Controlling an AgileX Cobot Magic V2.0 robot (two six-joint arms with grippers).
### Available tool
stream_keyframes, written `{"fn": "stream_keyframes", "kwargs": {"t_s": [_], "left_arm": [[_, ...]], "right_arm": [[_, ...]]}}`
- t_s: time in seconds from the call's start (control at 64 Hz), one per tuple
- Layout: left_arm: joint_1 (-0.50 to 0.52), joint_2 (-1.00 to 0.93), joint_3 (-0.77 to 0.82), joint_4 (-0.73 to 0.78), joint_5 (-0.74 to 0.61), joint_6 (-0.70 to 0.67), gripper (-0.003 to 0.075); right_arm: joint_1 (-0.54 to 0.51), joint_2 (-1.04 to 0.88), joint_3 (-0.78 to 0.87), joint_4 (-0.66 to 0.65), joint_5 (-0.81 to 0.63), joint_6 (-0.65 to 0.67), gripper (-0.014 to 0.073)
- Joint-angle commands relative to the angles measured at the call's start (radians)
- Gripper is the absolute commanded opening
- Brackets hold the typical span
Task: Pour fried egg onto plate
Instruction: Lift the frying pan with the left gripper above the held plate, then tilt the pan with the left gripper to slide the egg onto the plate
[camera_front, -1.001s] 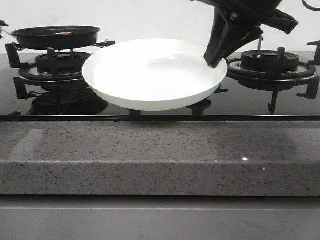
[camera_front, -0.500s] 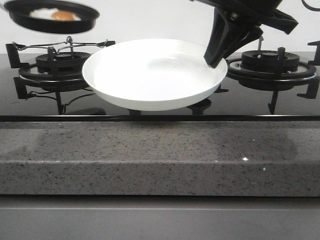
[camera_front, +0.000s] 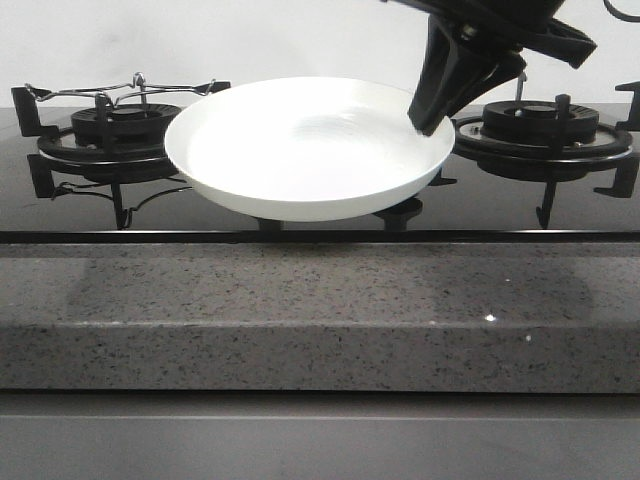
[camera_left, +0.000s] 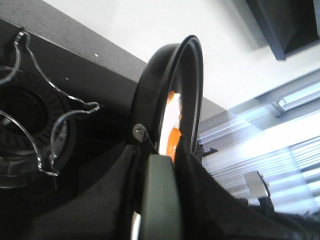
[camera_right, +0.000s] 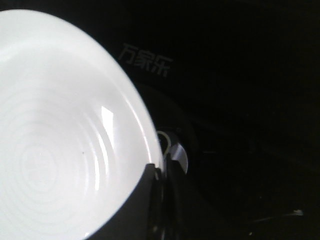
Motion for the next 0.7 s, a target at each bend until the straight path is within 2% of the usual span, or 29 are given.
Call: {"fn": "stream_keyframes", "kwargs": {"t_s": [0.0, 0.203, 0.36, 0.688], "left_arm": [[-0.039, -0.092, 0.014, -0.11, -0.021, 0.045, -0.0019], [-0.179, -0.167, 0.063, -0.006, -0.105, 0.098, -0.0019], [-0.306, -0.221, 0.063, 0.139, -0.271, 0.1, -0.0019], [-0.552, -0.324, 0.063, 0.302, -0.516, 0.269, -0.0019]], "right_arm": [[-0.001, -0.039, -0.023, 0.021, -0.043, -0.008, -0.0054], [-0.001, -0.039, -0.023, 0.021, -0.043, -0.008, -0.0054], [-0.001, -0.039, -0.023, 0.021, -0.043, -0.008, -0.0054], [-0.001, -0.039, -0.023, 0.021, -0.043, -0.008, -0.0054]]}}
